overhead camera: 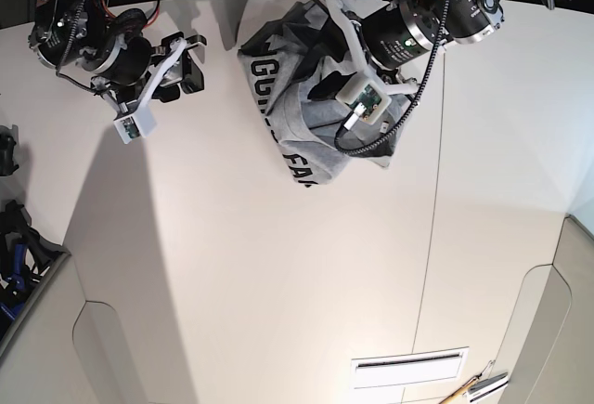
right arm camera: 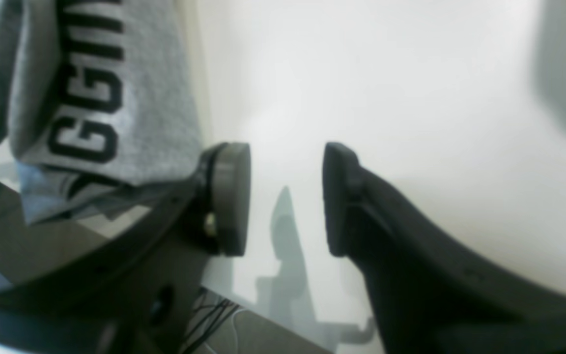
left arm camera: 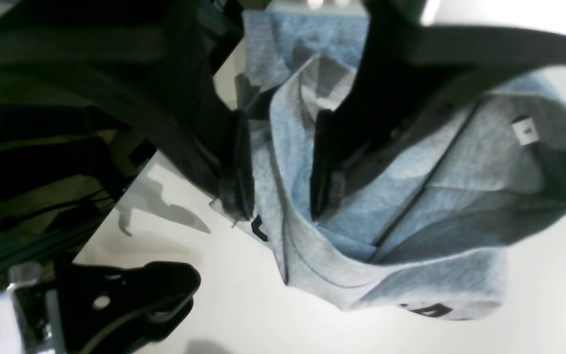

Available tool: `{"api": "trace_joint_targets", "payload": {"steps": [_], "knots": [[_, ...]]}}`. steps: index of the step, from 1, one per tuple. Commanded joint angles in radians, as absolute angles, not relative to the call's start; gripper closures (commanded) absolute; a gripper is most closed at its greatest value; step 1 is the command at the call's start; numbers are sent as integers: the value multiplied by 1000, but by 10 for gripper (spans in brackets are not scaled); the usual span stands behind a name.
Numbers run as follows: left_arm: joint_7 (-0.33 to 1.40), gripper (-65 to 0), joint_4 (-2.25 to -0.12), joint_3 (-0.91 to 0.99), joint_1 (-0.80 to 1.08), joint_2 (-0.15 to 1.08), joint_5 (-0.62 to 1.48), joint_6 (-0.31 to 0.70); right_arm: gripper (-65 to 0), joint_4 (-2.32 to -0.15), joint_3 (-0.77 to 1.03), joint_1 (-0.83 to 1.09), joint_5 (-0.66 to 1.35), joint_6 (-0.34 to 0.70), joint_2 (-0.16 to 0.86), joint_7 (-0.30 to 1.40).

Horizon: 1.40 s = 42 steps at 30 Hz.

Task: Fold the T-shirt properly
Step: 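Grasp the bundle with the left gripper and pull it open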

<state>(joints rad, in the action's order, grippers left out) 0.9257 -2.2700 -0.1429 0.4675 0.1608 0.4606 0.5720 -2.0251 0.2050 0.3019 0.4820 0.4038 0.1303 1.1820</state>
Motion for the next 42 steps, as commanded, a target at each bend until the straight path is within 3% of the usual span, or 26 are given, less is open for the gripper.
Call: {"api": "trace_joint_targets", "payload": {"steps": [1, 5, 12, 17, 19, 25, 42], "knots": [[888, -229, -2281, -150, 466, 161, 453, 561, -242, -2040, 207, 297, 513, 408, 135, 1168], [867, -293, -2239, -184, 465, 161, 384, 559, -242, -2040, 207, 297, 535, 409, 135, 1167], [848, -293, -2210, -223, 465, 160, 367, 541, -242, -2040, 207, 297, 538, 411, 135, 1166], [844, -289, -2210, -223, 466, 161, 242, 445, -242, -2040, 207, 296, 550, 427, 135, 1167], [854, -247, -2210, -223, 466, 161, 207, 426, -242, -2040, 207, 294, 550, 427, 135, 1167], [889, 0, -2210, -223, 466, 161, 198, 426, -242, -2041, 207, 294, 550, 427, 135, 1167], [1026, 0, -2225, -223, 481, 170, 298, 484, -242, -2040, 207, 291, 550, 435, 136, 1163]]}}
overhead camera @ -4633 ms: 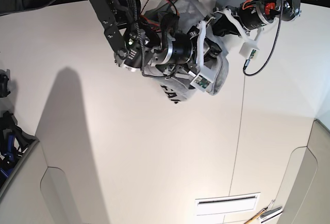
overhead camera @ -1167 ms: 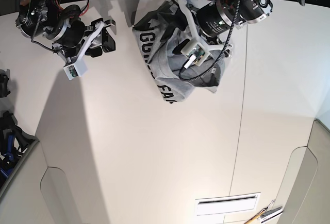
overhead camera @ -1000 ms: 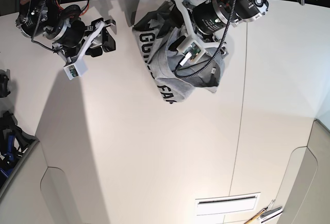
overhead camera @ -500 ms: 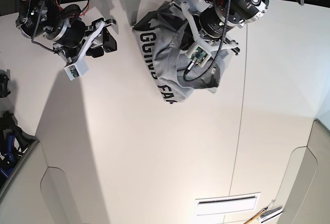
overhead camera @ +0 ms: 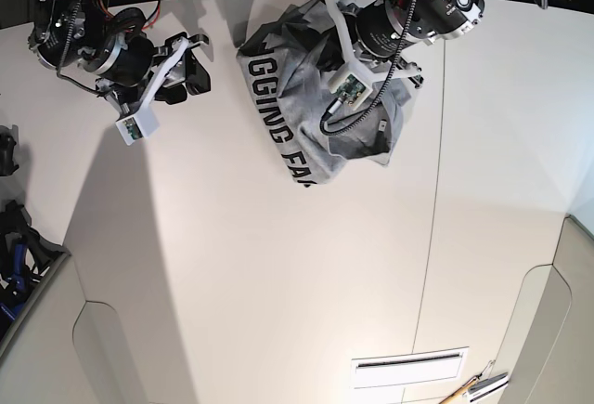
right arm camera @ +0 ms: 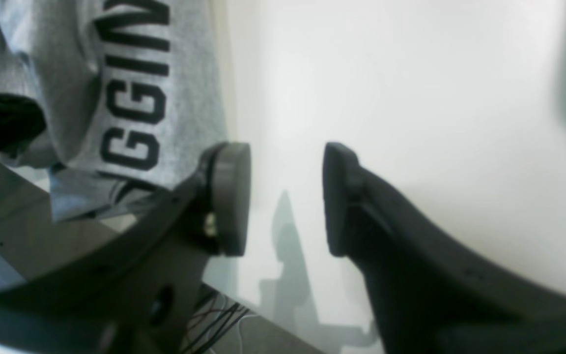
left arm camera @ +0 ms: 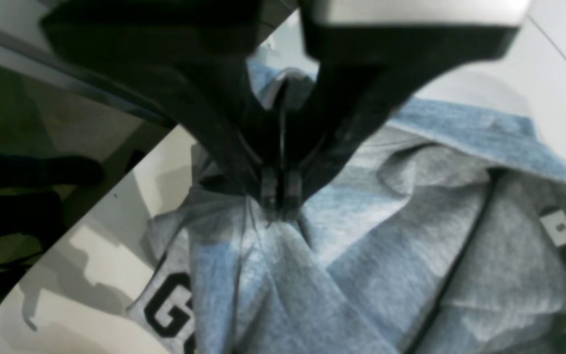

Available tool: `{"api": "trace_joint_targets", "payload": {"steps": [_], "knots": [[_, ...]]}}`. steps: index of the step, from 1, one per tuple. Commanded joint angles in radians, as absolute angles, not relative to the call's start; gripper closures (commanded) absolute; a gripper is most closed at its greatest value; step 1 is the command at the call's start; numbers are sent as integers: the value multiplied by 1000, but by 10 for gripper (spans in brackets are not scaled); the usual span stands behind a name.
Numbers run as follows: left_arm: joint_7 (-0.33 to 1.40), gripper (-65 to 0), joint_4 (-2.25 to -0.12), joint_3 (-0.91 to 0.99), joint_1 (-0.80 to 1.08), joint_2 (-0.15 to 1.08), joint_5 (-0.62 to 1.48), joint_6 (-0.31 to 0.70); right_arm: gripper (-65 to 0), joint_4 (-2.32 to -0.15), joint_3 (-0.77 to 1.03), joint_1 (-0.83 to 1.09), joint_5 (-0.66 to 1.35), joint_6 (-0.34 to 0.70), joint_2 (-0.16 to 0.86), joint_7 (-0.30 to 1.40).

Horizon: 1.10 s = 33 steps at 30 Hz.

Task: Fold the T-shirt properly
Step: 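Grasp the bundle with the left gripper and pull it open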

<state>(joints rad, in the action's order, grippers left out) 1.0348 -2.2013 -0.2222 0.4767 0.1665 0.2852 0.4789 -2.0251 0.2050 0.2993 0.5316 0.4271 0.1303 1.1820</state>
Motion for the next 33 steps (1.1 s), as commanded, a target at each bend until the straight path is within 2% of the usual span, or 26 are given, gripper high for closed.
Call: {"api": "trace_joint_targets", "payload": {"steps": [1, 7, 23, 24, 26, 27, 33], "knots": [[1032, 0, -2233, -223, 489, 170, 299, 484, -242, -2040, 207, 291, 550, 435, 136, 1163], [1075, 0, -2356, -223, 571, 170, 319, 514, -242, -2041, 207, 291, 550, 435, 136, 1163], [1115, 0, -2356, -223, 667, 169, 434, 543, -242, -2041, 207, 291, 550, 435, 136, 1159], [1115, -43, -2356, -223, 665, 169, 434, 543, -242, -2040, 207, 291, 550, 435, 136, 1159], [1110, -192, -2356, -223, 662, 169, 434, 543, -242, -2040, 207, 291, 550, 435, 136, 1159], [1100, -234, -2356, -223, 662, 169, 431, 543, -242, -2040, 207, 291, 550, 435, 136, 1159], [1074, -244, -2356, -223, 647, 169, 421, 543, -242, -2041, 207, 291, 550, 435, 136, 1159]]}}
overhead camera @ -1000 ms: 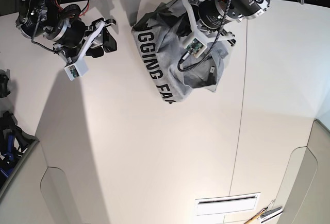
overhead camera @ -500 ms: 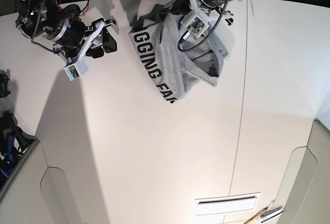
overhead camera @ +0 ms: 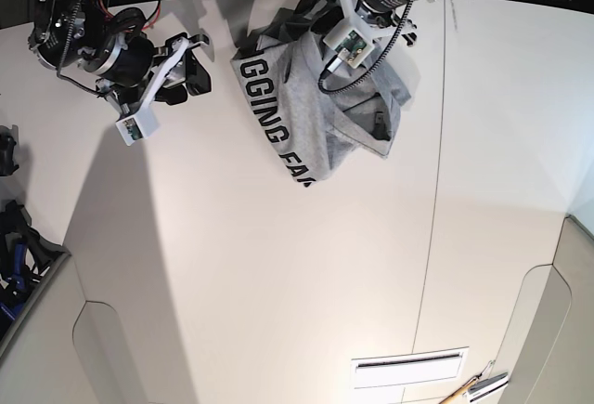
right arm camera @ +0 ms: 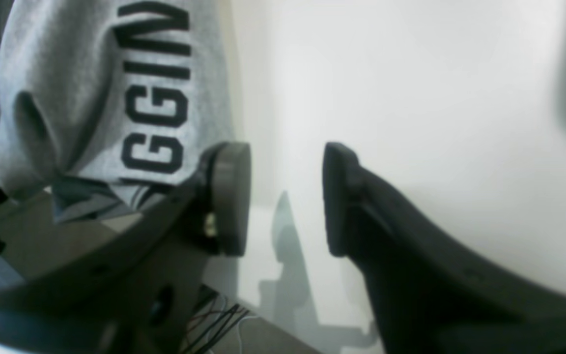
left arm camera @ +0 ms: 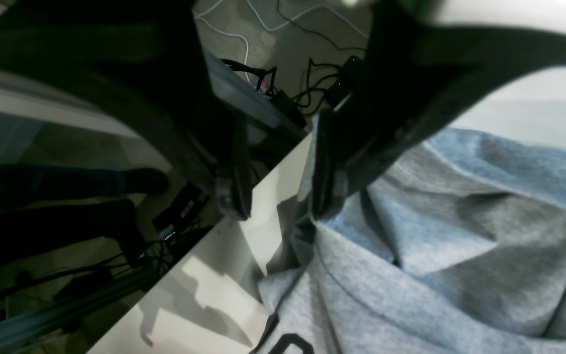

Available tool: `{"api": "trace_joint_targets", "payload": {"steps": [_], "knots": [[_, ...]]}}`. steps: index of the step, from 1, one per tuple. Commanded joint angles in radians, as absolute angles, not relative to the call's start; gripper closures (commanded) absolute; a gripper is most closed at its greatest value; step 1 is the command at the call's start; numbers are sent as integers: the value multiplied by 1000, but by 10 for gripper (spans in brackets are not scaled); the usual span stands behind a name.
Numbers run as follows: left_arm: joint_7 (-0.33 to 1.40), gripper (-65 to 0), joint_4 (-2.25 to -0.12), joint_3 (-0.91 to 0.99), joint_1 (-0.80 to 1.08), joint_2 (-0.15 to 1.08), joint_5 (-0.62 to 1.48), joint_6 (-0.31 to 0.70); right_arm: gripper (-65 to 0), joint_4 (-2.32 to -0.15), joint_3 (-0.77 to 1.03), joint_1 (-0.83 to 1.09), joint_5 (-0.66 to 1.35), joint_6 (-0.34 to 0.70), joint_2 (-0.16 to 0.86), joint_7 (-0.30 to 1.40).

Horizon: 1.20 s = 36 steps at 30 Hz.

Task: Fold the T-shirt properly
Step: 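Grasp the bundle with the left gripper and pull it open, then release the left gripper and move it to the shirt side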

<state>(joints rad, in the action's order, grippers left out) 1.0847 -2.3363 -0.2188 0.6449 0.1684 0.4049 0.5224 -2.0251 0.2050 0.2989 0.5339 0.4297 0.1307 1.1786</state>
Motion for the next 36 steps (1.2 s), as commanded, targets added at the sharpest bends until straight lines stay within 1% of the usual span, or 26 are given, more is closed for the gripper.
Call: {"api": "trace_joint_targets", "payload": {"steps": [1, 4, 11, 17, 20, 23, 24, 28, 36], "knots": [[1073, -244, -2356, -223, 636, 169, 422, 543, -242, -2041, 207, 291, 550, 435, 136, 1159], [1073, -244, -2356, -223, 598, 169, 423, 519, -242, -2041, 207, 291, 550, 435, 136, 1159], [1065, -244, -2356, -160, 534, 170, 422, 521, -242, -2040, 207, 291, 546, 435, 136, 1159], [970, -244, -2356, 26, 470, 169, 422, 514, -242, -2041, 207, 291, 546, 435, 136, 1159], [900, -244, -2356, 126, 437, 169, 422, 468, -242, -2041, 207, 291, 546, 435, 136, 1158], [891, -246, -2343, 182, 418, 169, 450, 440, -242, -2040, 207, 291, 546, 435, 136, 1158], [891, -246, -2329, 189, 416, 169, 468, 441, -242, -2041, 207, 291, 546, 435, 136, 1155], [890, -319, -2254, 189, 415, 169, 551, 470, -242, -2040, 207, 289, 546, 435, 135, 1151], [891, -319, -2097, 189, 353, 168, 582, 483, -242, -2041, 207, 289, 546, 435, 135, 1151]]}}
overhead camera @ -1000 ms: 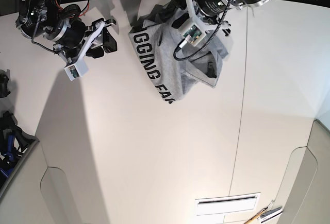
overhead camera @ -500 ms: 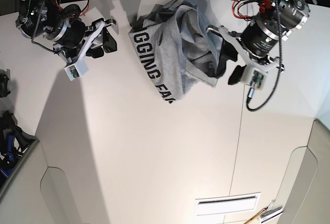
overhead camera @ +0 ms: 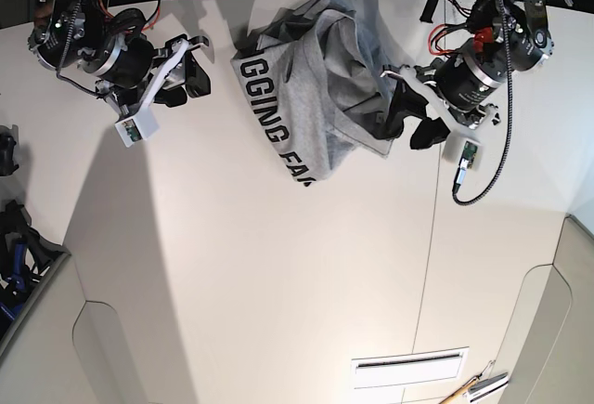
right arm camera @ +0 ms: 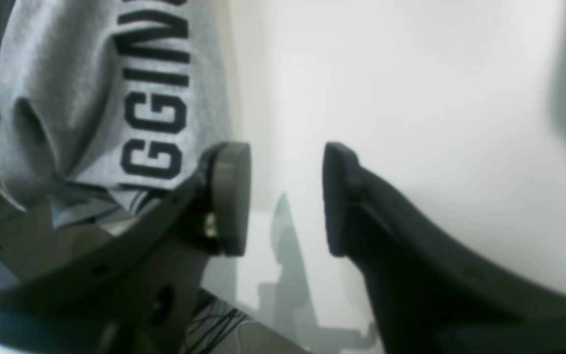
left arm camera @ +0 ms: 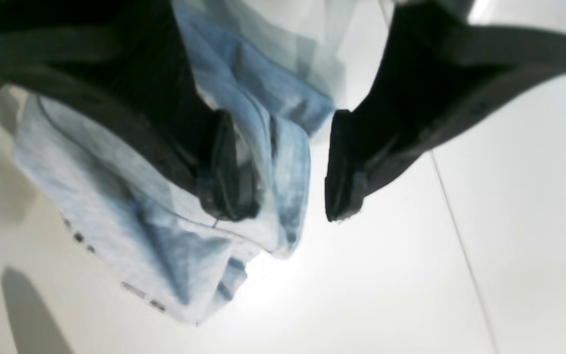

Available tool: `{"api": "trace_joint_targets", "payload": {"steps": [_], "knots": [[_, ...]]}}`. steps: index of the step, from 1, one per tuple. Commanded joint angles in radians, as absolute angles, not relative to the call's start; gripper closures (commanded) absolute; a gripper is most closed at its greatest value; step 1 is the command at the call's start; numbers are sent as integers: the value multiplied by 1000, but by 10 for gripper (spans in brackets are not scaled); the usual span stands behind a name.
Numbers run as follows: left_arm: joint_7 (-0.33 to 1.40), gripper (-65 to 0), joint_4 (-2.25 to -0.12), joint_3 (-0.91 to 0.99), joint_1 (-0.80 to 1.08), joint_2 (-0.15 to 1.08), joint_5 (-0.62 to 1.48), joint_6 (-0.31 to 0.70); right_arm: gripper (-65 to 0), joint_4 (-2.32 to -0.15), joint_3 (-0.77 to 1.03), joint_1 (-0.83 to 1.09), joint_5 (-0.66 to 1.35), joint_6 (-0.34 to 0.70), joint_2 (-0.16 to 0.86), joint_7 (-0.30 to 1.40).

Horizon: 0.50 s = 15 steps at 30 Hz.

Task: Fold the T-shirt properly
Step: 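Release the left gripper and move it to the shirt side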

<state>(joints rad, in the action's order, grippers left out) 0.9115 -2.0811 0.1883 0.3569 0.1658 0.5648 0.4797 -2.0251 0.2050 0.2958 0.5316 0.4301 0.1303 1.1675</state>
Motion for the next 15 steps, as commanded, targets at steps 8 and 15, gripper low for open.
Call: {"api": "trace_joint_targets", "payload": {"steps": [8, 15], "knots": [[896, -312, -2040, 189, 340, 166, 632, 485, -242, -2040, 207, 289, 546, 435, 136, 1151], [919, 0, -2040, 189, 335, 167, 525, 484, -242, -2041, 207, 289, 546, 435, 136, 1151]]}}
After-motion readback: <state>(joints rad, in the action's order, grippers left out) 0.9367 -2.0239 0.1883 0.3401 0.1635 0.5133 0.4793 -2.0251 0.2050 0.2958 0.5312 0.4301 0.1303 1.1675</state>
